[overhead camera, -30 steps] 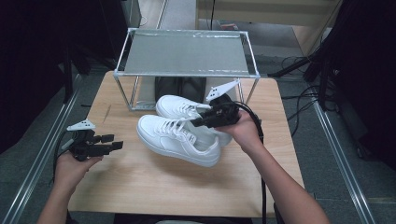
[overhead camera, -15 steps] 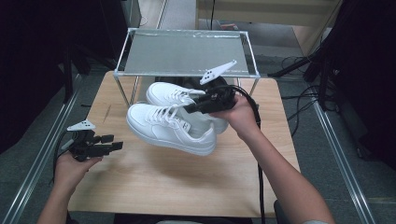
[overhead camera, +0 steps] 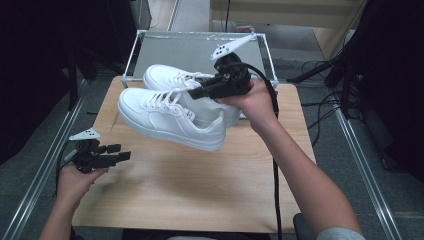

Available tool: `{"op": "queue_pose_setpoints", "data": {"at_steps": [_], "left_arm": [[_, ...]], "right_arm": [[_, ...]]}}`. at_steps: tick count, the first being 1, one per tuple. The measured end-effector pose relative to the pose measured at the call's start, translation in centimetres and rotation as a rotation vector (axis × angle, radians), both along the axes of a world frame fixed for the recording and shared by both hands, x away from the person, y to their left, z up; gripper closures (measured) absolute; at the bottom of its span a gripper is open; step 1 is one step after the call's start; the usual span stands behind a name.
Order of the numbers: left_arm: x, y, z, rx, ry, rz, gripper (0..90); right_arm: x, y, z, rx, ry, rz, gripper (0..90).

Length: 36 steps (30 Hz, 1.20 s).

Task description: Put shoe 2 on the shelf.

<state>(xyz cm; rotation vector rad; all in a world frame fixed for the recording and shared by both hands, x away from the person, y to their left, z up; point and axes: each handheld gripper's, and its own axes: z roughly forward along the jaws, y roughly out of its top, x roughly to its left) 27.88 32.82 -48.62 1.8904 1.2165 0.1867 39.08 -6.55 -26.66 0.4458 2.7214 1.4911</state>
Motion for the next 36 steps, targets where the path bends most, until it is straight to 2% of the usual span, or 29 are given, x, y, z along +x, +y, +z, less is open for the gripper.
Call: {"op": "queue_pose_setpoints", "data": {"at_steps": [1, 4, 10, 15, 20, 23, 27, 28, 33, 36], "left_arm": [[0.0, 0.0, 0.0, 0.002, 0.001, -0.006, 38.3], [0.0, 0.0, 0.0, 0.004, 0.001, -0.012, 38.1], [0.0, -0.2, 0.0, 0.003, -0.002, -0.02, 38.0], [0.2, -0.5, -0.2, -0.001, 0.006, -0.035, 37.9], [0.4, -0.8, -0.3, 0.0, 0.005, -0.045, 38.0], [0.5, -0.9, -0.2, -0.005, 0.001, -0.047, 38.0], [0.7, -1.1, -0.2, 0.024, 0.0, -0.058, 38.2], [0.8, -1.2, -0.3, 0.025, -0.001, -0.065, 38.2], [1.4, -1.8, -0.2, 0.032, 0.0, -0.089, 38.1], [1.7, -2.4, 0.0, 0.074, -0.021, -0.1, 38.5]], "right_arm": [[0.3, 0.3, 0.8, -0.001, -0.012, -0.017, 77.1], [1.0, 0.8, 1.7, -0.013, -0.033, -0.059, 77.1], [3.4, 1.3, 2.6, -0.015, -0.042, -0.159, 77.2], [5.4, 1.7, 3.3, -0.038, -0.072, -0.261, 77.6], [7.5, 2.5, 3.8, -0.07, -0.071, -0.37, 77.6], [8.8, 2.9, 3.9, -0.073, -0.05, -0.432, 77.6], [10.3, 3.4, 4.0, -0.069, -0.041, -0.509, 77.5], [10.6, 3.6, 4.0, -0.071, -0.027, -0.534, 77.5], [12.2, 4.5, 3.9, -0.075, -0.031, -0.644, 77.5], [13.0, 5.5, 3.6, -0.093, -0.042, -0.714, 77.4]]}}
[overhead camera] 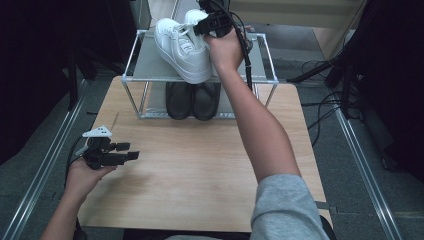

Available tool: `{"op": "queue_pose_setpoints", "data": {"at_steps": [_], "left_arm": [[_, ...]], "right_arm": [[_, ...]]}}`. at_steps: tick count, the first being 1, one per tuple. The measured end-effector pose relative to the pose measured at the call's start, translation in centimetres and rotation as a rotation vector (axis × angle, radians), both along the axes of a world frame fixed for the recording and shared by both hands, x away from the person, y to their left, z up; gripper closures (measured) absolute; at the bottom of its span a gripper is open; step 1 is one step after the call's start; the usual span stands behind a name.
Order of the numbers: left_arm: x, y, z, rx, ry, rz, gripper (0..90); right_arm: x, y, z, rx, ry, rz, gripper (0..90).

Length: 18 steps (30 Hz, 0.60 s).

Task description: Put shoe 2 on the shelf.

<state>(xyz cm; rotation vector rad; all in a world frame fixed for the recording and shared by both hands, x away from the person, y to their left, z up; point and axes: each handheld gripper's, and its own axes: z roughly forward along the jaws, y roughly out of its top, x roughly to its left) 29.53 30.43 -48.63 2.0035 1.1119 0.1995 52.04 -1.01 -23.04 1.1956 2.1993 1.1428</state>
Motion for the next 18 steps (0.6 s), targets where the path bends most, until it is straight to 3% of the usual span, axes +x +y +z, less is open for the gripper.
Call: {"op": "queue_pose_setpoints", "data": {"at_steps": [2, 4, 9, 13, 18], "left_arm": [[-0.1, -0.6, 0.4, 0.016, -0.052, -0.04, 38.5], [-0.2, -1.2, 0.6, 0.005, -0.077, -0.073, 38.4], [0.3, -1.9, 0.4, 0.033, -0.051, -0.121, 38.4], [0.6, -2.0, 0.5, 0.007, -0.057, -0.115, 38.4], [0.8, -2.0, 0.6, 0.01, -0.057, -0.12, 38.4]], "right_arm": [[0.4, 0.7, -0.3, -0.005, -0.002, -0.044, 77.4], [0.9, 1.3, -0.7, -0.009, -0.007, -0.084, 77.4], [2.1, 2.0, -1.7, 0.019, 0.031, -0.189, 77.0], [2.6, 2.2, -2.6, 0.028, 0.051, -0.236, 77.2], [2.8, 2.4, -2.8, 0.07, 0.067, -0.323, 76.9]]}}
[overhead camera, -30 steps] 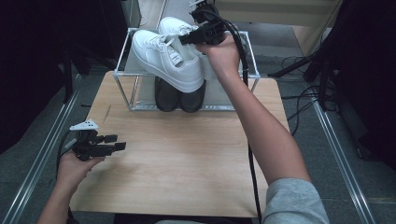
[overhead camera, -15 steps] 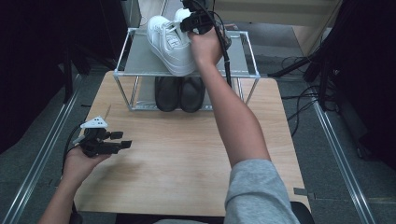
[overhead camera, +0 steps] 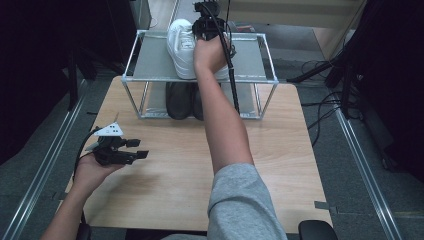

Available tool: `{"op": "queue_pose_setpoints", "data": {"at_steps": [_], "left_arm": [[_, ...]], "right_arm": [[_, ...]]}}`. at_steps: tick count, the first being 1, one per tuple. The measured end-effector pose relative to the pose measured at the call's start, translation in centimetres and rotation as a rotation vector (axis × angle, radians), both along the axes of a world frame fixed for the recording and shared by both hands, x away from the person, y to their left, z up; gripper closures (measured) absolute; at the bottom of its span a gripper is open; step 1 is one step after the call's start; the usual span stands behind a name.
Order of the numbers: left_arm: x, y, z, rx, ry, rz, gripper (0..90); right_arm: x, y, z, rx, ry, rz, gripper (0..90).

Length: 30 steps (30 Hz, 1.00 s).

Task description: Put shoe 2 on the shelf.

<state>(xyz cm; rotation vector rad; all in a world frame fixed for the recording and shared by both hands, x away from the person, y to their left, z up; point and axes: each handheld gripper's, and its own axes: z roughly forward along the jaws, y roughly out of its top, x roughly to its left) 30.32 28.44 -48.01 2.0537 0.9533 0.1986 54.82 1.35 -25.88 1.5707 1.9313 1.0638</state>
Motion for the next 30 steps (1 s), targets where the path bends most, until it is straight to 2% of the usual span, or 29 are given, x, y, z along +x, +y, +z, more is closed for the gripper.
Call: {"op": "queue_pose_setpoints", "data": {"at_steps": [3, 6, 7, 9, 10, 13, 15, 17, 19, 21, 25, 27, 30], "left_arm": [[0.0, -0.1, 0.1, -0.012, -0.01, 0.002, 38.4], [-0.1, -0.1, 0.1, -0.012, -0.013, 0.0, 38.4], [-0.1, 0.0, 0.1, -0.015, -0.01, 0.0, 38.4], [-0.1, 0.0, 0.0, -0.015, -0.012, 0.004, 38.4], [-0.1, 0.1, 0.0, -0.016, -0.007, 0.001, 38.4], [-0.1, 0.0, 0.0, -0.018, -0.008, 0.003, 38.4], [-0.1, 0.0, 0.1, -0.011, -0.007, -0.005, 38.4], [0.0, -0.2, 0.0, -0.008, -0.009, -0.007, 38.4], [0.0, -0.4, 0.0, -0.001, -0.003, -0.008, 38.4], [0.0, -0.4, -0.1, 0.011, 0.005, -0.018, 38.3], [0.0, -0.6, -0.1, 0.002, 0.008, -0.019, 38.2], [0.0, -0.6, 0.0, -0.01, 0.01, -0.021, 38.2], [0.2, -0.8, 0.0, -0.019, 0.014, -0.026, 38.1]], "right_arm": [[0.0, 0.4, -0.1, 0.031, -0.002, -0.061, 76.1], [0.2, 1.1, -0.7, 0.029, 0.021, -0.09, 74.0], [0.2, 1.3, -1.0, 0.016, 0.033, -0.085, 72.5], [0.0, 1.6, -1.1, 0.001, 0.01, -0.083, 70.8], [0.0, 1.6, -1.0, -0.002, 0.015, -0.075, 68.2], [-0.1, 1.1, -0.9, 0.026, 0.02, -0.066, 62.4], [-0.5, 0.8, -0.7, 0.035, -0.007, -0.064, 56.6], [-0.9, 0.4, -0.3, 0.047, -0.049, -0.045, 57.2], [-1.1, 0.1, 0.2, 0.041, -0.054, -0.013, 57.0], [-1.3, -0.3, 0.4, 0.028, -0.041, 0.019, 57.0], [-1.8, -1.0, 0.3, 0.04, -0.011, 0.065, 56.4], [-2.3, -1.2, 0.2, 0.057, -0.008, 0.095, 56.3], [-3.1, -1.4, -0.2, 0.037, -0.009, 0.15, 56.5]]}}
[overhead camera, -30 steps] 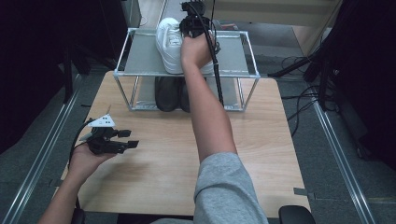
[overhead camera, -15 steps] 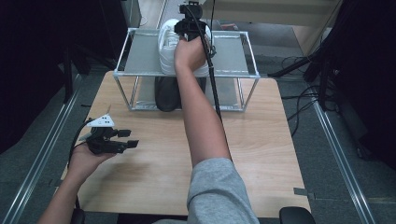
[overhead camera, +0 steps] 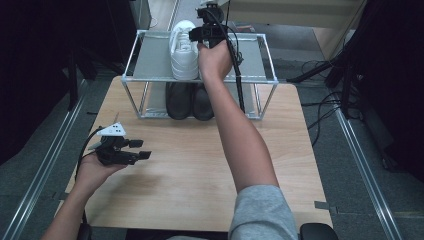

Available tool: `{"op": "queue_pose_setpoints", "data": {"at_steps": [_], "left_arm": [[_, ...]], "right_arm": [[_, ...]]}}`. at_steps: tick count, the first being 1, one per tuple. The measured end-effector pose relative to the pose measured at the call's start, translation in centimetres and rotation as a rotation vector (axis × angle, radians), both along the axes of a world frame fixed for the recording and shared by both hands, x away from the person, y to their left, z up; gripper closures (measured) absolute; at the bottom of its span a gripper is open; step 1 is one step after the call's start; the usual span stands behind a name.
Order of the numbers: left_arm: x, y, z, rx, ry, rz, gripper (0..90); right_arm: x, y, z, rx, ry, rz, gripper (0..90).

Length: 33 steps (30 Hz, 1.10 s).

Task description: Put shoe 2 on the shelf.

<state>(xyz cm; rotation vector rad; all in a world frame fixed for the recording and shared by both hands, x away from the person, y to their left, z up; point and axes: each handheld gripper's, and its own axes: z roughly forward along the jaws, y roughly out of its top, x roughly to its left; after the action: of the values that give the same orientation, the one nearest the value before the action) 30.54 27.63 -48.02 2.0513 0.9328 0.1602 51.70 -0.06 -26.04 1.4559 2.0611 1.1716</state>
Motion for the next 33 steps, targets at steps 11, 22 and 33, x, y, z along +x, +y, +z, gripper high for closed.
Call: {"op": "queue_pose_setpoints", "data": {"at_steps": [11, 22, 33], "left_arm": [[0.1, -0.2, -0.1, 0.011, 0.007, -0.004, 37.9], [0.3, -0.3, -0.3, 0.027, 0.017, -0.01, 37.9], [0.6, -0.8, -0.3, 0.041, 0.018, -0.013, 37.8]], "right_arm": [[-3.3, -0.6, 0.8, -0.008, -0.042, 0.137, 59.0], [-5.8, -2.4, 0.1, 0.007, -0.047, 0.211, 56.7], [-7.4, -4.0, -1.6, -0.026, -0.065, 0.242, 55.5]]}}
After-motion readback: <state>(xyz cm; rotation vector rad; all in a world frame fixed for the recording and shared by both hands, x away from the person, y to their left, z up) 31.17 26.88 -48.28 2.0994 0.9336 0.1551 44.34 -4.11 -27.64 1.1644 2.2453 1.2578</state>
